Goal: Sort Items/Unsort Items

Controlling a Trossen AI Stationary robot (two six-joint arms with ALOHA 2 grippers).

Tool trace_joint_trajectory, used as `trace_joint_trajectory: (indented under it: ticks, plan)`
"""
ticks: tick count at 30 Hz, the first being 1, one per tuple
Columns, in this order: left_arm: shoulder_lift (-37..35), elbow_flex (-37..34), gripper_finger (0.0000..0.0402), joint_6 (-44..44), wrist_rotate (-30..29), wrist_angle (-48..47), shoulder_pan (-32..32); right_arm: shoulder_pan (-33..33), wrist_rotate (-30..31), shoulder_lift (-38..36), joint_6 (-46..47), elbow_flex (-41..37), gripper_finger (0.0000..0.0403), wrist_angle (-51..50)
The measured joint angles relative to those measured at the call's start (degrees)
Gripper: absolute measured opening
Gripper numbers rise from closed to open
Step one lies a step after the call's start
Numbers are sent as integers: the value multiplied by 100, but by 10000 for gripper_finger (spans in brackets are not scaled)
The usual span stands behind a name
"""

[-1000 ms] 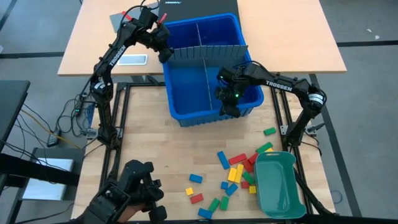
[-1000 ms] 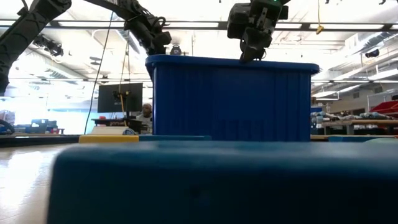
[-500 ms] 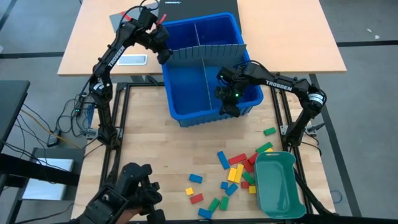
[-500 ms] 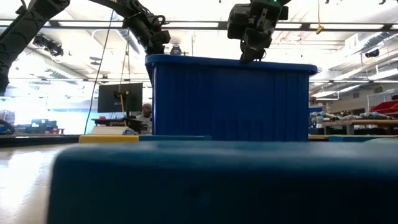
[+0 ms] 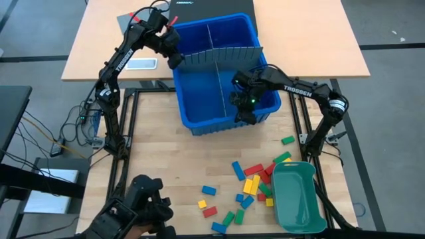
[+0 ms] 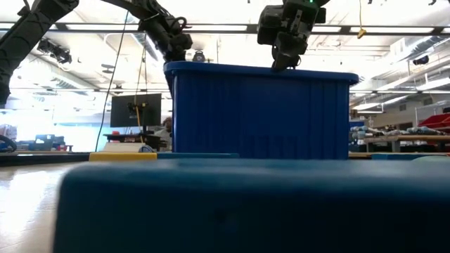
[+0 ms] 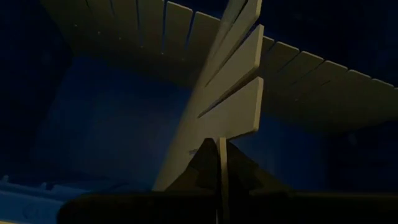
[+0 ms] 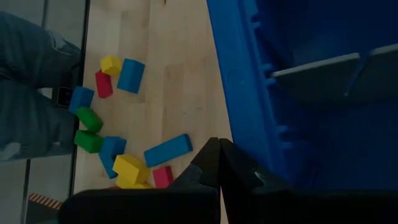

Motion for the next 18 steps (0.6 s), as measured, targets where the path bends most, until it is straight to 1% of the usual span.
trace_joint_trajectory:
  ticks: [5, 7, 14, 18]
  plan:
    - [-12, 0, 6, -13, 16, -192, -26, -17, -3, 0, -27, 0, 0, 0]
    - [-16, 2, 6, -34, 116, -308, -76, -19, -1, 0, -29, 0, 0, 13]
    - [-24, 2, 6, -84, 173, -397, -185, -32, -4, 0, -35, 2, 0, 34]
    - [-37, 11, 6, -79, -203, -331, -196, -34, 5, 0, -59, 2, 0, 42]
